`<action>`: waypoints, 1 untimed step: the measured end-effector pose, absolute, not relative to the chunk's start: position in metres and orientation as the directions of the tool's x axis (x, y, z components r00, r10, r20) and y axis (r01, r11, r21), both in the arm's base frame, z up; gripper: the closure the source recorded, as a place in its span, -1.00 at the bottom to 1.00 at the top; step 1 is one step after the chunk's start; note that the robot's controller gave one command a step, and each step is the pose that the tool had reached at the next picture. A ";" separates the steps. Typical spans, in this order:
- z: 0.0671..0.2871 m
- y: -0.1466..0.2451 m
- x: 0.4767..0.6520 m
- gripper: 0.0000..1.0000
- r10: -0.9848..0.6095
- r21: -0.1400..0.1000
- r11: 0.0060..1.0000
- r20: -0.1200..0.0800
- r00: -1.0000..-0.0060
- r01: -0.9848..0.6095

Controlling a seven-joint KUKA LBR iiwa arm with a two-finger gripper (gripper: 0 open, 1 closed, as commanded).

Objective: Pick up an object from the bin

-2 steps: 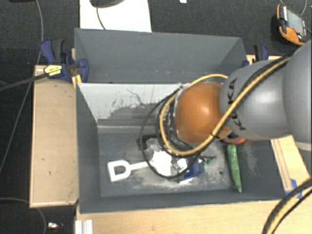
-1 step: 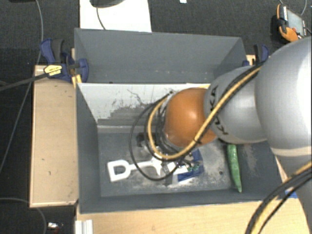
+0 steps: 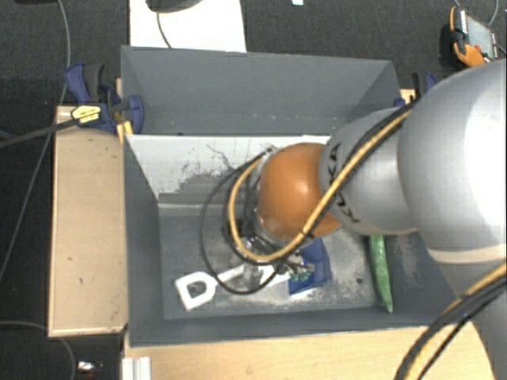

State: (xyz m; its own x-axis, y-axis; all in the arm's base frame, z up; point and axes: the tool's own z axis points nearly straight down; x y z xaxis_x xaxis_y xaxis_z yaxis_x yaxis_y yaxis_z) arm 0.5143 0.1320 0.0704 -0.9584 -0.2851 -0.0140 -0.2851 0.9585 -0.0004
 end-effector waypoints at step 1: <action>0.070 0.132 0.514 1.00 -0.285 0.000 0.959 -0.014 -0.958 -0.285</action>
Offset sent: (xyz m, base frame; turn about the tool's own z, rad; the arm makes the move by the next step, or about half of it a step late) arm 0.0001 -0.0002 0.0584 0.0002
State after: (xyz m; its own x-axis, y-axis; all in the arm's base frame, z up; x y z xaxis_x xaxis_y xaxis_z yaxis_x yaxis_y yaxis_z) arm 0.5143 0.1319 0.0704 -0.9585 -0.2849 -0.0139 -0.2849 0.9586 -0.0004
